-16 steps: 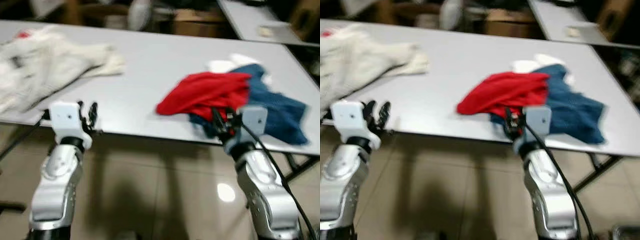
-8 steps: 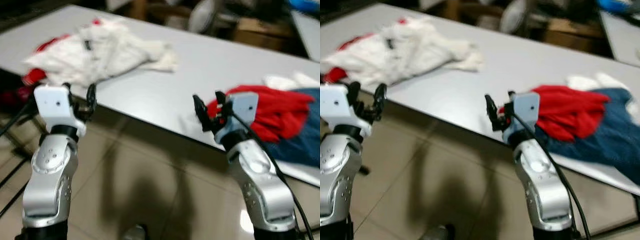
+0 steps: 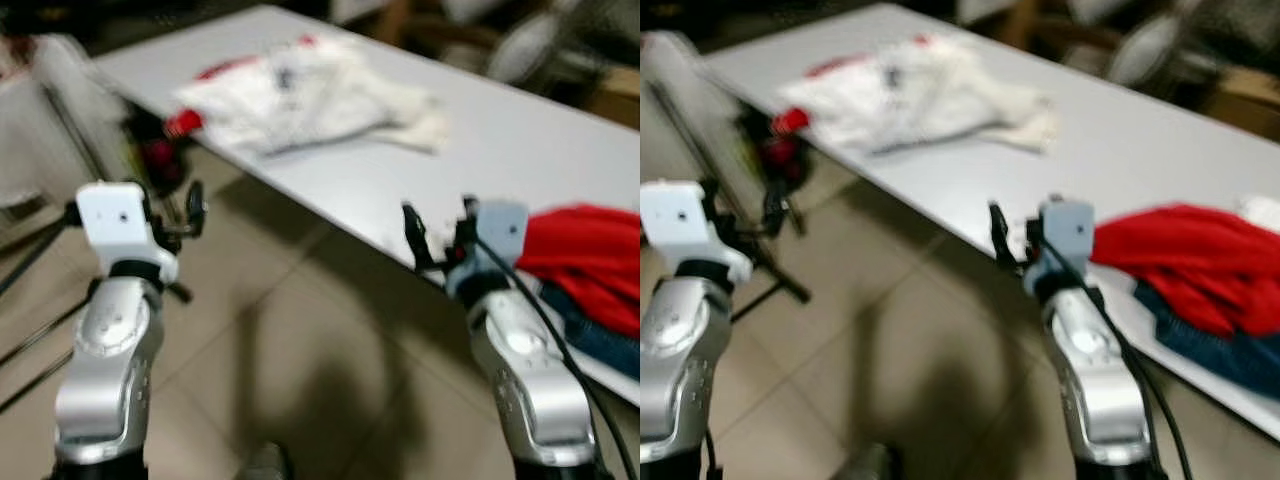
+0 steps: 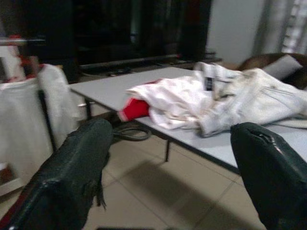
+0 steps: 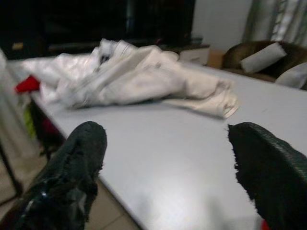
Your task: Hang hanger
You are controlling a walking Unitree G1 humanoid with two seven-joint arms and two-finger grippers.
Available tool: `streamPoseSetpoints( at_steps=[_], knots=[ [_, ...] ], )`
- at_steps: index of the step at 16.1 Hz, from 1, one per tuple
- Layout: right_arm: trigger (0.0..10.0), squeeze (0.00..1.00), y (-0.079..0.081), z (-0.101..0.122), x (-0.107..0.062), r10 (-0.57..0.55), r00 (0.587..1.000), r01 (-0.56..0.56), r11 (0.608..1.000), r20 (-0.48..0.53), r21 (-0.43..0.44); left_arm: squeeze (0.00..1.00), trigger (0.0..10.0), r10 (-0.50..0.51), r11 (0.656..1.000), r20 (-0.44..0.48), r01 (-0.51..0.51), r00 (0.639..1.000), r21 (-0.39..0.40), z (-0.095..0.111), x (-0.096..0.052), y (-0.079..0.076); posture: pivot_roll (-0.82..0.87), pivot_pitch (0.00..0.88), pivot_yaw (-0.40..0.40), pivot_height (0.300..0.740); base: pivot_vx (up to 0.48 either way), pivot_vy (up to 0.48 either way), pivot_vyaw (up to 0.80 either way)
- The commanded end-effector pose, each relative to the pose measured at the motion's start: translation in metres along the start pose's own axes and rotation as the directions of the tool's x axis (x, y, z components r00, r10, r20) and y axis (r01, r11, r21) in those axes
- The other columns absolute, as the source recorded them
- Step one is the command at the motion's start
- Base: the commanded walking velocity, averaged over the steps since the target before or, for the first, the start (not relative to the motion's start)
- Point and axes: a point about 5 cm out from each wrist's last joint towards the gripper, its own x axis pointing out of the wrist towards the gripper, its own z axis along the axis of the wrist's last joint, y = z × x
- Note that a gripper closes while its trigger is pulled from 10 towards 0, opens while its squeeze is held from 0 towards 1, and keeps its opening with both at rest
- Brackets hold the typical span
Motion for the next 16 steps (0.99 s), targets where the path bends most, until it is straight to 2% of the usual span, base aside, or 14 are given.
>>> streamPoseSetpoints(
  at_steps=[1,4,10,13,14,15,16],
  knots=[
    [10.0,1.0,-0.001,0.001,0.0,-0.013,1.0,0.013,1.0,-0.007,0.006,1.0,10.0,-0.004,1.0,0.004,0.003,1.0,0.013,0.001,0.0,0.001,0.01,0.063,-0.029,0.74,0.0,0.0,0.8],
    [10.0,1.0,-0.005,-0.001,-0.001,-0.046,0.999,0.046,0.999,-0.011,0.015,1.0,10.0,0.003,0.996,-0.027,-0.001,1.0,0.085,-0.007,0.0,0.003,0.0,0.065,-0.022,0.74,0.0,0.0,0.8],
    [10.0,1.0,0.003,-0.008,-0.003,-0.004,0.999,0.006,0.999,-0.044,0.037,1.0,10.0,-0.016,0.996,-0.035,0.019,0.999,0.084,-0.011,-0.002,0.0,0.0,0.069,-0.021,0.74,0.0,0.0,0.8],
    [10.0,1.0,0.008,-0.013,-0.003,0.013,0.997,-0.007,0.996,-0.07,0.092,1.0,10.0,-0.013,0.996,-0.048,0.017,0.999,0.086,-0.013,-0.002,0.001,0.01,0.067,-0.022,0.74,0.0,0.0,0.8],
    [10.0,1.0,0.01,-0.021,-0.001,0.02,0.987,-0.007,0.997,-0.16,0.083,1.0,10.0,-0.012,0.997,-0.068,0.017,0.998,0.075,-0.016,-0.003,0.001,0.01,0.067,-0.021,0.74,0.0,0.0,0.0],
    [10.0,0.0,0.015,-0.021,-0.002,0.056,0.985,-0.045,0.996,-0.163,0.075,1.0,10.0,-0.004,0.999,-0.074,0.008,0.997,0.054,-0.017,-0.003,0.0,0.01,0.067,-0.021,0.74,0.0,0.0,0.0],
    [10.0,0.0,0.015,-0.02,-0.002,0.058,0.987,-0.049,0.997,-0.153,0.063,1.0,10.0,-0.002,0.999,-0.077,0.006,0.997,0.047,-0.017,-0.003,0.0,0.01,0.067,-0.021,0.74,0.0,0.0,0.0]
  ],
)
